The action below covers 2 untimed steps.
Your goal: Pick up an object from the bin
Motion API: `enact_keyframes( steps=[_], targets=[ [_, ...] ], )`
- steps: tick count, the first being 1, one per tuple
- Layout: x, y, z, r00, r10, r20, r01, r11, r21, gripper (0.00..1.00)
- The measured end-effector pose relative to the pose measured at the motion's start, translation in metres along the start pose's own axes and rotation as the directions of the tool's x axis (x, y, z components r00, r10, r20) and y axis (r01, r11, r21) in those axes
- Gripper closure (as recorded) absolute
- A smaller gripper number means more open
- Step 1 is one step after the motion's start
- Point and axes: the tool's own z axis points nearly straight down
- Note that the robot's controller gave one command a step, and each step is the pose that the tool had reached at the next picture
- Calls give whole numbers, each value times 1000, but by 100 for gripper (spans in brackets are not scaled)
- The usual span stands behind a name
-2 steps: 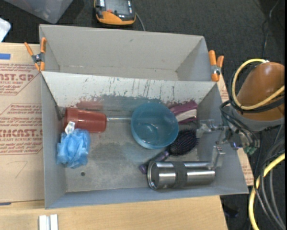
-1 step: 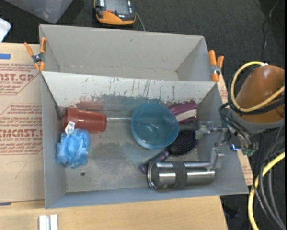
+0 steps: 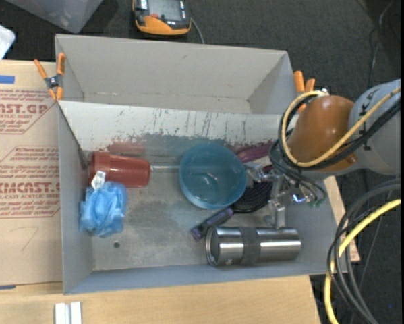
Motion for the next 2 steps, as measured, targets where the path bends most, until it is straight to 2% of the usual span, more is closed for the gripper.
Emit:
enact_keyframes(
  steps=[1, 2],
  targets=[
    [9, 4, 3, 1000, 8, -20, -9, 1000, -15, 100],
    [9, 4, 3, 1000, 8, -21, -8, 1000, -15, 100]
  ],
)
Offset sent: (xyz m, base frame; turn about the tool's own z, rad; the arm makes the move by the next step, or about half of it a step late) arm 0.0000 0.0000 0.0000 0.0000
